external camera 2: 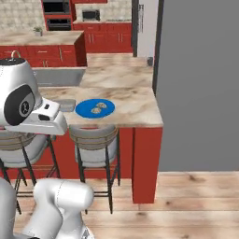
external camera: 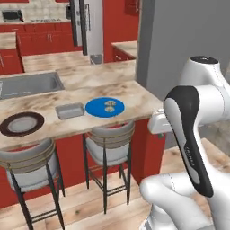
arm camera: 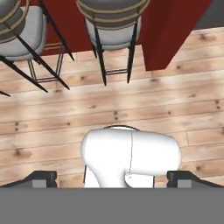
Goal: Place two dumplings into each of the tupperware containers and then place the containers in the fridge.
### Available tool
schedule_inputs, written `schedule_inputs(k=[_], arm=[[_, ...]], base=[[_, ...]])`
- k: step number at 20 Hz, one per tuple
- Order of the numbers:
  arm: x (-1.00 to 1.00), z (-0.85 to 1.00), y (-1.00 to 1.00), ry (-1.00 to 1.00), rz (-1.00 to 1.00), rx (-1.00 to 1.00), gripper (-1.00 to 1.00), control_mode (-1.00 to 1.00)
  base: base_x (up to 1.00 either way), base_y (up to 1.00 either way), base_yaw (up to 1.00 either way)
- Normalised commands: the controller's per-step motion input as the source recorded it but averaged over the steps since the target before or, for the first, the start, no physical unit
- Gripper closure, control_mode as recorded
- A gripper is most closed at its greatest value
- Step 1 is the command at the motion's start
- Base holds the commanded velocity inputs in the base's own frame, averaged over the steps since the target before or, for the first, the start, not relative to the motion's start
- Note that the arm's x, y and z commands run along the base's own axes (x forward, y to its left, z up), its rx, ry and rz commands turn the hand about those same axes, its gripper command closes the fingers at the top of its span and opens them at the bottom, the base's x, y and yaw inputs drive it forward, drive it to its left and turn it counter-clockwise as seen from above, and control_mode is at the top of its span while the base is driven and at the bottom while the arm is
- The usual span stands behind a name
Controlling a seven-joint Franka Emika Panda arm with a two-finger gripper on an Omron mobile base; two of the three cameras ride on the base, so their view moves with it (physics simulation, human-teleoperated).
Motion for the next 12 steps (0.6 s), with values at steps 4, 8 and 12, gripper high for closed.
schedule_inputs(k=[4,8,12], arm=[[0.00,0.00,0.00,0.00,0.00,0.00,-1.00,1.00],[0.00,0.00,0.00,0.00,0.00,0.00,-1.00,1.00],[0.00,0.00,0.00,0.00,0.00,0.00,-1.00,1.00]], base=[[1.00,-0.05,0.52],[0.86,-0.13,0.44],[0.45,-0.13,0.15]])
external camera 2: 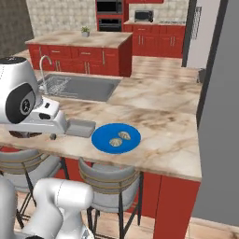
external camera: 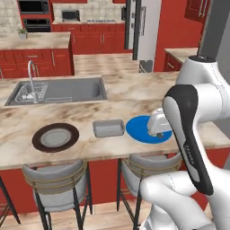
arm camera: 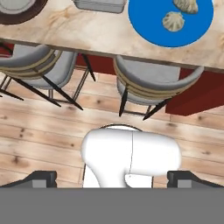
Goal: Place two dumplings into each of the tupperware containers and then place the containers in the fridge.
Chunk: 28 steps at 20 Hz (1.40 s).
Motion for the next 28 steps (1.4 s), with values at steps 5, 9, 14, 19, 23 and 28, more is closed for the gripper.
schedule_inputs(k=[5,9,14,19,23,28], arm=[[0.00,0.00,0.00,0.00,0.00,0.00,-1.00,1.00],[0.00,0.00,0.00,0.00,0.00,0.00,-1.00,1.00],[0.00,0.00,0.00,0.00,0.00,0.00,-1.00,1.00],[0.00,0.00,0.00,0.00,0.00,0.00,-1.00,1.00],[0.75,-0.15,-0.04,0.01,0.00,0.02,-1.00,-1.00],[1.00,-0.47,-0.23,0.03,0.00,0.03,-1.00,-1.00]], base=[[0.17,-0.09,-0.35],[0.38,0.00,-0.47],[0.51,0.00,-0.07],[0.58,0.00,0.00],[0.25,0.00,0.00],[0.00,0.00,0.00]])
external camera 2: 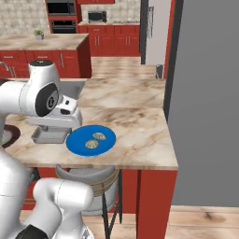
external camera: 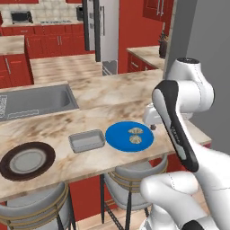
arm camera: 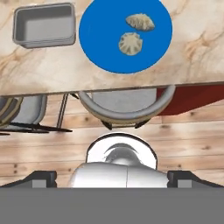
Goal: Place two dumplings into each of the tupperware containers and then place the containers in the fridge.
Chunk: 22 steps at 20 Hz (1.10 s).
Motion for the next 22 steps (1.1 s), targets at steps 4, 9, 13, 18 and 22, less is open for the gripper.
schedule_inputs(k=[4,9,13,18,22], arm=[[0.99,-0.88,-0.04,0.01,0.00,0.00,-1.00,-1.00],[0.83,-0.80,0.00,0.11,0.00,0.00,-1.00,-1.00],[0.51,-0.52,0.00,0.07,-0.02,0.00,-1.00,-1.00],[0.46,-0.49,0.02,0.04,-0.05,-0.04,-1.00,-1.00],[0.40,-0.58,0.04,0.00,0.00,-0.11,-1.00,-1.00]], base=[[0.00,0.00,0.00],[0.00,0.00,0.00],[0.00,0.00,0.00],[0.00,0.00,0.00],[0.00,0.00,0.00]])
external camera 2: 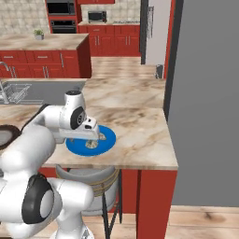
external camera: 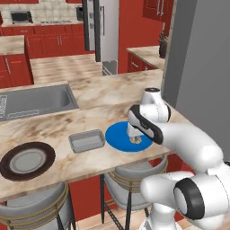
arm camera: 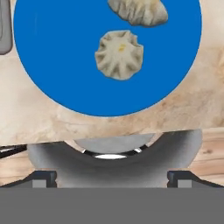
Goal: Place two dumplings into each of the tupperware containers and then place the containers in the fridge.
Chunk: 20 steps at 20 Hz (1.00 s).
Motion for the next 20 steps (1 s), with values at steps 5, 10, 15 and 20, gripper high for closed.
schedule_inputs(k=[5,10,15,20], arm=[[0.52,-0.53,0.02,0.00,0.00,-0.04,-1.00,-1.00],[0.44,-0.34,0.00,0.00,0.00,0.00,-1.00,-1.00],[0.45,-0.35,0.02,0.00,0.00,0.00,-1.00,-1.00],[0.29,-0.21,0.00,0.00,0.00,0.00,-1.00,-1.00]], base=[[0.00,0.00,0.00],[0.00,0.00,0.00],[0.00,0.00,0.00],[0.00,0.00,0.00]])
